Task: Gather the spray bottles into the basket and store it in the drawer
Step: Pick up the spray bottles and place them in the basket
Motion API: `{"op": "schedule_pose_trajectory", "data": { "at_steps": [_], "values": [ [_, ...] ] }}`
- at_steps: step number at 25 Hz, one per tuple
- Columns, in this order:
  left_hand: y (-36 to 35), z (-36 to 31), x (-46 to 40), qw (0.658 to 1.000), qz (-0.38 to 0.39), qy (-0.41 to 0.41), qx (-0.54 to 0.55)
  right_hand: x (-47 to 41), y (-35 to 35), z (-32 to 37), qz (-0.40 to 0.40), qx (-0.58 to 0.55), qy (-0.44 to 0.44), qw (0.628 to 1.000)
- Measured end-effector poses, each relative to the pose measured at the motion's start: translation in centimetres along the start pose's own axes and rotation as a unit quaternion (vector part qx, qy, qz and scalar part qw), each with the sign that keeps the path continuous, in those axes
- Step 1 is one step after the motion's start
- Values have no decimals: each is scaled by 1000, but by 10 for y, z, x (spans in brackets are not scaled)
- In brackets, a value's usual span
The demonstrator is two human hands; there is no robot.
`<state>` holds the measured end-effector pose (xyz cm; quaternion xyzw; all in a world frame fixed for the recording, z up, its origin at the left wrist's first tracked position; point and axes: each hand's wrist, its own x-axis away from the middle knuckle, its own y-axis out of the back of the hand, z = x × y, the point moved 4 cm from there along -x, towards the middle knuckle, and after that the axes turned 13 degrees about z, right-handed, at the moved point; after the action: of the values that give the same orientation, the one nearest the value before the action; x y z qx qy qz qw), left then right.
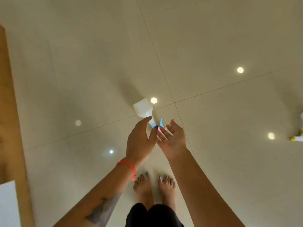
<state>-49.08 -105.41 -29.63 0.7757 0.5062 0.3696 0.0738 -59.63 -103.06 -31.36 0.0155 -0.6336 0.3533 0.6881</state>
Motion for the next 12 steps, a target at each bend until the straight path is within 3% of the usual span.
{"op": "schedule_pose_trajectory", "data": {
  "at_steps": [4,7,12],
  "values": [
    [-3,40,-74,987,44,-46,-148,-82,5,-28,0,-87,-73,994],
    [-4,75,-127,972,42,-27,-229,-143,15,-46,-32,-99,-104,989],
    [-14,117,-191,970,50,-10,-236,-226,15,-67,-36,-150,-80,985]
  ]
}}
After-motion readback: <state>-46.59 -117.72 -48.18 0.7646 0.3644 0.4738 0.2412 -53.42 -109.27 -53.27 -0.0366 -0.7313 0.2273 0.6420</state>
